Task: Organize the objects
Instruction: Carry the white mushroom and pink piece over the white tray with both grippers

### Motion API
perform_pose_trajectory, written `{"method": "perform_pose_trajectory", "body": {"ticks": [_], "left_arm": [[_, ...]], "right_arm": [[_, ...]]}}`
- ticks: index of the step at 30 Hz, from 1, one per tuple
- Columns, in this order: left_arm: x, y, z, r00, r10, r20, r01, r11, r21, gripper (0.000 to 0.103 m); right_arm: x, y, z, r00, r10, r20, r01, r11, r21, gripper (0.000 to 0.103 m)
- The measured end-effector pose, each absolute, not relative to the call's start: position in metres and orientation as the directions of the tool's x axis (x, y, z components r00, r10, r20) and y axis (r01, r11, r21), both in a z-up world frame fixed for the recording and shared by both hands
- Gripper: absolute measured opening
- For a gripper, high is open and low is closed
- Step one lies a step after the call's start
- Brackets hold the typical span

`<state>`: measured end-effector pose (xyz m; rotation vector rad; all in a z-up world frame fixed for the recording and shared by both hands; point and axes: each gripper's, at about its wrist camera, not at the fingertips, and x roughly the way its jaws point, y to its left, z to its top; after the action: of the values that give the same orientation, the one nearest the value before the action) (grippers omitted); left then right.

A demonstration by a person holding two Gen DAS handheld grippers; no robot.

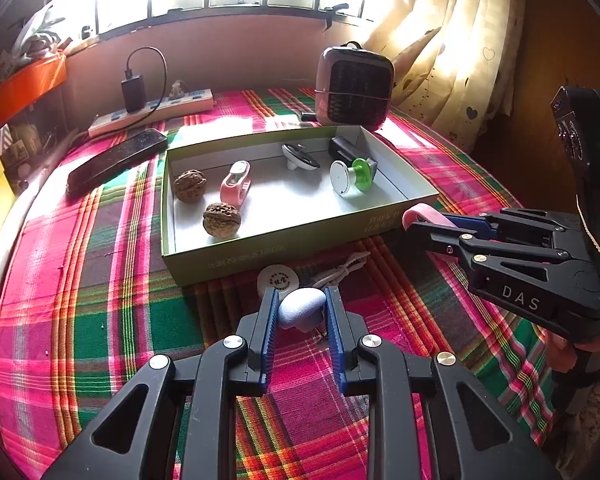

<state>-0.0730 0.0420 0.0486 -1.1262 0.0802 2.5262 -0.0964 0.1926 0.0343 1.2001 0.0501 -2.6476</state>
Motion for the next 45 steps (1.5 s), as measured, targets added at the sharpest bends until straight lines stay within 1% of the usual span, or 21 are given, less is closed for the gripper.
{"method": "perform_pose_trajectory", "body": {"ticks": [11, 20, 45], "left_arm": [[-0.088, 0.034, 0.059, -0.633, 0.303, -0.713, -0.336, -0.937, -0.100, 0.021], [-0.111, 0.027, 0.058, -0.640, 0.287, -0.713, -0.309, -0.946, -0.104, 0.021], [-0.154, 0.024, 0.044, -0.625, 0.272, -0.731, -0.284, -0.952, -0.111, 0.021]], "right_arm": [[-0.117, 0.185, 0.048, -0.638, -0.220, -0.738, 0.251, -0.965, 0.071, 0.018], [-0.146, 0.173, 0.053, -0.636, -0.233, -0.736, 0.273, -0.960, 0.068, 0.018], [-0.227, 0.144, 0.035, -0.559, -0.266, -0.786, 0.319, -0.943, 0.092, 0.018]]}}
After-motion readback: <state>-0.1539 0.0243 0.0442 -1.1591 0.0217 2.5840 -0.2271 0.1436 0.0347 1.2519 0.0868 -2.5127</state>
